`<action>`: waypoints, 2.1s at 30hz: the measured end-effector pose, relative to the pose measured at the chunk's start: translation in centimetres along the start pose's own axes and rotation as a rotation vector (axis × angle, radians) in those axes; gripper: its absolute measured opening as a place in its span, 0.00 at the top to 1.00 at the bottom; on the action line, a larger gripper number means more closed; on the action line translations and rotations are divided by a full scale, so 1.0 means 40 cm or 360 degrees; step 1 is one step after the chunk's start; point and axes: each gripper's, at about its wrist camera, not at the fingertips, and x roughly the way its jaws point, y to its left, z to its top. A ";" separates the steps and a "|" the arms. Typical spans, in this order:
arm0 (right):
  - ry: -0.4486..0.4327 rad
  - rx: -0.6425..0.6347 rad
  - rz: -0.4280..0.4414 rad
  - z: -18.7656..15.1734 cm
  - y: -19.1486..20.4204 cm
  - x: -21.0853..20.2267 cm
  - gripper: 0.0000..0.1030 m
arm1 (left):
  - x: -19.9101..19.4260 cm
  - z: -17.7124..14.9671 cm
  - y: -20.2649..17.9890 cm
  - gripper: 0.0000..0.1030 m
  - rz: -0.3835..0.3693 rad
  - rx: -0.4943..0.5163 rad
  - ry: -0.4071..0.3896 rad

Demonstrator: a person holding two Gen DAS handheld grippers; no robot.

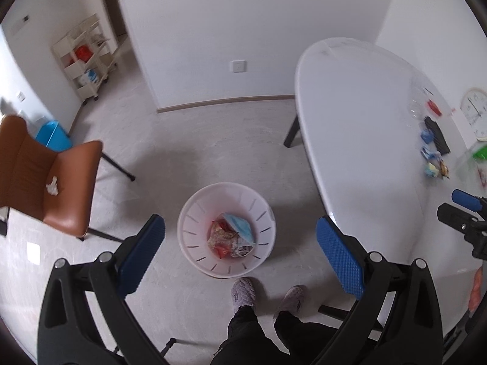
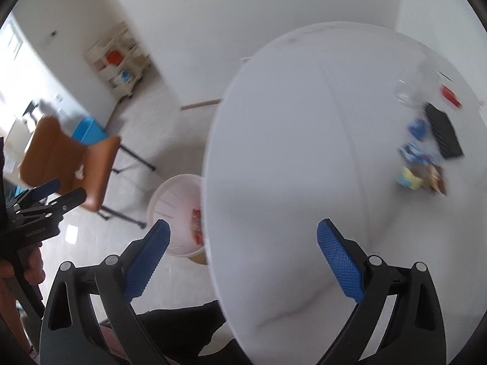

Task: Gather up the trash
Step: 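Move both open tools back over the table, then grasp the yellow paper with the left tool while the right tool grasps the brown wrapper, then carry both items over the wastebasket and open both tools to drop them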

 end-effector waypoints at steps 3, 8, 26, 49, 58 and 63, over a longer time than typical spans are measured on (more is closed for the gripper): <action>-0.0021 0.0092 -0.0043 -0.023 -0.071 -0.024 0.05 | 0.000 0.009 -0.059 0.08 -0.0041 0.0094 -0.0005; -0.0047 0.0268 -0.0147 -0.079 -0.202 -0.058 0.04 | 0.004 0.030 -0.187 0.08 -0.0131 0.0262 -0.0011; -0.0055 0.0461 -0.0305 -0.063 -0.657 0.014 0.05 | 0.087 0.076 -0.688 0.08 -0.0476 0.0641 0.0002; 0.0103 0.0344 0.0037 0.034 -0.834 0.192 0.45 | 0.339 0.122 -1.041 0.29 -0.0444 0.0811 0.0144; 0.0073 0.0445 0.0065 0.005 -0.877 0.168 0.45 | 0.414 0.127 -1.077 0.60 -0.0470 0.0762 0.0255; 0.0077 0.0473 0.0063 -0.011 -0.894 0.174 0.45 | 0.416 0.123 -1.081 0.70 -0.0484 0.0738 0.0257</action>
